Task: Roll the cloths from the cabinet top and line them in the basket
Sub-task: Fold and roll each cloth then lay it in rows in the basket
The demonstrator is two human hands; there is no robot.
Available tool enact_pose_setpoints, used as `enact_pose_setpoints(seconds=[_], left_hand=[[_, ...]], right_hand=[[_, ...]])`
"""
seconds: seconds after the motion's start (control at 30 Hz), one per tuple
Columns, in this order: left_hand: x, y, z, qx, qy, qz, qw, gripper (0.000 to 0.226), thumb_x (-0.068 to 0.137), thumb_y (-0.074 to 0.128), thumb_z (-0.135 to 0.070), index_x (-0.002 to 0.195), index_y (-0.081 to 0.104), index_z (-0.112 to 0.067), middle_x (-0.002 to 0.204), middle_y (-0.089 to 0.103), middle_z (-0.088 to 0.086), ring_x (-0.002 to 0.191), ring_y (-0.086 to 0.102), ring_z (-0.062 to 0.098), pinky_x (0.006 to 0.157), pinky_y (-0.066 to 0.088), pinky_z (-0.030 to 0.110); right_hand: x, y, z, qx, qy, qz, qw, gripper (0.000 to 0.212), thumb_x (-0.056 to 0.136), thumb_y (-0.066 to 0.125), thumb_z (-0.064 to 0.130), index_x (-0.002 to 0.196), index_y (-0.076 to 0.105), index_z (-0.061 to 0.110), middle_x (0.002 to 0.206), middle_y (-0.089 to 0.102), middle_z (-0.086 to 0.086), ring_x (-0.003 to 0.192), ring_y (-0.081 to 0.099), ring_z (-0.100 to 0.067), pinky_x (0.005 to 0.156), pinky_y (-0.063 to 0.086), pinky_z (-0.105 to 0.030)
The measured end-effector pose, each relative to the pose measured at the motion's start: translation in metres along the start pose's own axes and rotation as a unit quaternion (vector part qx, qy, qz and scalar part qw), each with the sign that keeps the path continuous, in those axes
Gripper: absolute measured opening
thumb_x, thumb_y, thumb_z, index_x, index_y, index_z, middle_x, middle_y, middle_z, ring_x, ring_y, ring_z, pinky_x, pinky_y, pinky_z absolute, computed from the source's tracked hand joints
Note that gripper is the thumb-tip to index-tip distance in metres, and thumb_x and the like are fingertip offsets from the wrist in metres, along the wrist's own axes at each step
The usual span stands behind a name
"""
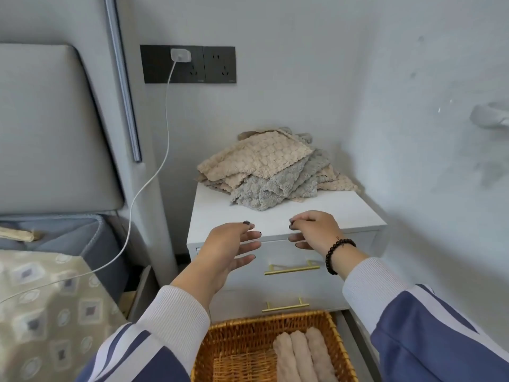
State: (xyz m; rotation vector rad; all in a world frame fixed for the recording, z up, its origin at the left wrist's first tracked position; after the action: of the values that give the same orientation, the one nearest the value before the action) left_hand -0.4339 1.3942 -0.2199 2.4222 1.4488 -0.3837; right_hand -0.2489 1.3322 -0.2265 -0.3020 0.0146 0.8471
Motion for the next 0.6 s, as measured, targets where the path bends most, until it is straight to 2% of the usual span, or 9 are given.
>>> enact_pose_setpoints(seconds=[0.17, 0.3, 0.37, 0.47, 0.53, 0.6], left_hand=[[0.017, -0.003, -0.015, -0.044, 0.004, -0.001, 0.999, 0.019, 0.099, 0.048, -0.020, 0.105, 0.064, -0.012, 0.102, 0.073, 0.006, 0.097, 0.070, 0.021, 0.082, 0.055, 0.036], [0.024, -0.001, -0.026, -0.062, 0.006, 0.011, 0.998, 0.018, 0.099, 0.048, -0.021, 0.103, 0.064, -0.013, 0.100, 0.074, 0.005, 0.095, 0.071, 0.020, 0.082, 0.054, 0.035], [0.023, -0.001, -0.027, -0.062, 0.005, 0.016, 0.998, 0.018, 0.098, 0.049, -0.021, 0.104, 0.064, -0.013, 0.099, 0.075, 0.005, 0.095, 0.071, 0.020, 0.083, 0.055, 0.035], [0.021, -0.004, -0.026, -0.049, 0.001, 0.017, 0.999, 0.018, 0.098, 0.049, -0.021, 0.104, 0.064, -0.014, 0.099, 0.075, 0.005, 0.094, 0.071, 0.020, 0.085, 0.054, 0.036], [0.019, -0.009, -0.025, -0.042, -0.002, 0.012, 0.999, 0.018, 0.098, 0.049, -0.021, 0.104, 0.064, -0.014, 0.098, 0.075, 0.004, 0.094, 0.072, 0.020, 0.083, 0.054, 0.035], [0.018, -0.015, -0.025, -0.037, -0.002, 0.005, 0.999, 0.019, 0.098, 0.049, -0.022, 0.106, 0.065, -0.014, 0.097, 0.075, 0.004, 0.093, 0.072, 0.019, 0.081, 0.055, 0.035]], right_hand=[[0.044, 0.011, 0.012, 0.099, 0.002, -0.019, 0.995, 0.017, 0.089, 0.057, 0.004, 0.094, 0.066, 0.017, 0.099, 0.064, -0.006, 0.085, 0.065, -0.021, 0.072, 0.057, -0.033], [0.066, 0.027, 0.016, 0.188, 0.028, 0.018, 0.982, 0.025, 0.089, 0.056, 0.004, 0.103, 0.065, 0.022, 0.102, 0.058, -0.004, 0.097, 0.057, -0.023, 0.084, 0.051, -0.038], [0.074, 0.036, 0.015, 0.211, 0.042, 0.038, 0.976, 0.031, 0.090, 0.055, 0.004, 0.115, 0.062, 0.021, 0.100, 0.056, -0.003, 0.099, 0.054, -0.023, 0.087, 0.048, -0.038], [0.079, 0.046, 0.013, 0.244, 0.058, 0.044, 0.967, 0.042, 0.090, 0.053, -0.001, 0.129, 0.053, 0.013, 0.096, 0.054, -0.005, 0.089, 0.055, -0.017, 0.082, 0.048, -0.033], [0.080, 0.049, 0.012, 0.290, 0.072, 0.021, 0.954, 0.047, 0.086, 0.047, -0.011, 0.129, 0.052, 0.006, 0.086, 0.050, -0.006, 0.075, 0.049, -0.012, 0.077, 0.047, -0.027], [0.080, 0.047, 0.011, 0.308, 0.075, -0.010, 0.948, 0.050, 0.083, 0.043, -0.016, 0.128, 0.055, 0.003, 0.084, 0.050, -0.005, 0.069, 0.045, -0.010, 0.068, 0.045, -0.023]])
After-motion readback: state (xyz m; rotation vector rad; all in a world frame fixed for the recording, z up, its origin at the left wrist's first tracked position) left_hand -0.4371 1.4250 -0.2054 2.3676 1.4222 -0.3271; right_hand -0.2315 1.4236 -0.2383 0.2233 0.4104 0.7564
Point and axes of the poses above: each hand's wrist, its own x-axis towards the middle knuckle, its own y-axis out of the palm, z = x × y, the point moved 5 cm from there along x, towards the middle knuckle
